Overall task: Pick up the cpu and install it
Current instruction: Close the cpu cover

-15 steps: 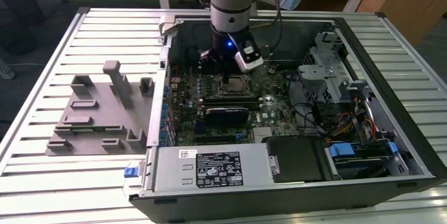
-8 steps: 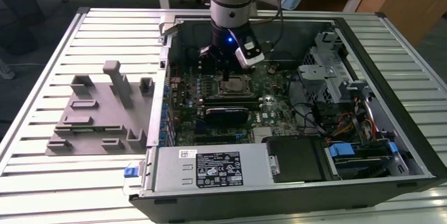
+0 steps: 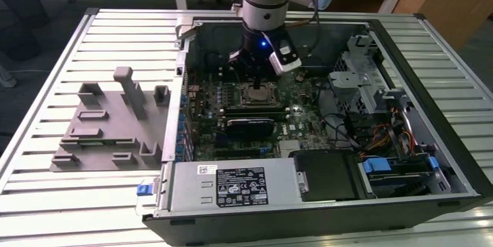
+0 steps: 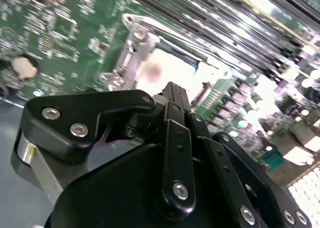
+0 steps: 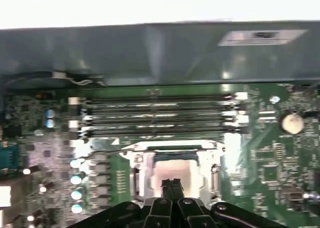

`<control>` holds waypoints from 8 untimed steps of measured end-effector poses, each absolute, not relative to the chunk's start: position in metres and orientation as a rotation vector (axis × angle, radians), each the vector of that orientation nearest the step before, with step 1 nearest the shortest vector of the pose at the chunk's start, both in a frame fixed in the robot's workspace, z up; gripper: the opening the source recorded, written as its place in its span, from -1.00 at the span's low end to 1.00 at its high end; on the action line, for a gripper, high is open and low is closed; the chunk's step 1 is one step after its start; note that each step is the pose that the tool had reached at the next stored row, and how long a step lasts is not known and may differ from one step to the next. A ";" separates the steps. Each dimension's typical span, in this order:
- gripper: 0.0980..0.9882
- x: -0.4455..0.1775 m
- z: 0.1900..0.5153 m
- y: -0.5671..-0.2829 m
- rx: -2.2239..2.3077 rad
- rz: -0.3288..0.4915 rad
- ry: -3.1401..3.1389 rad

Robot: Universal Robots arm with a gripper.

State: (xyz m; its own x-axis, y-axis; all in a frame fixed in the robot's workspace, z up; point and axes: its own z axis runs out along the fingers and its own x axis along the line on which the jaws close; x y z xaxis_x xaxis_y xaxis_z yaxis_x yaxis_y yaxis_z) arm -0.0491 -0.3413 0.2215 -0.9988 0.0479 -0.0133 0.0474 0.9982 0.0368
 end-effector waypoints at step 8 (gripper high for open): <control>-0.98 -0.044 0.226 -0.341 0.075 0.057 3.126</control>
State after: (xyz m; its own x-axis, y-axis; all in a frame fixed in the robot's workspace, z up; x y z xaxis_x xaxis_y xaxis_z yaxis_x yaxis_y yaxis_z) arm -0.0438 -0.3413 0.2264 -0.9988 0.0479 -0.0133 0.0474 0.9982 0.0367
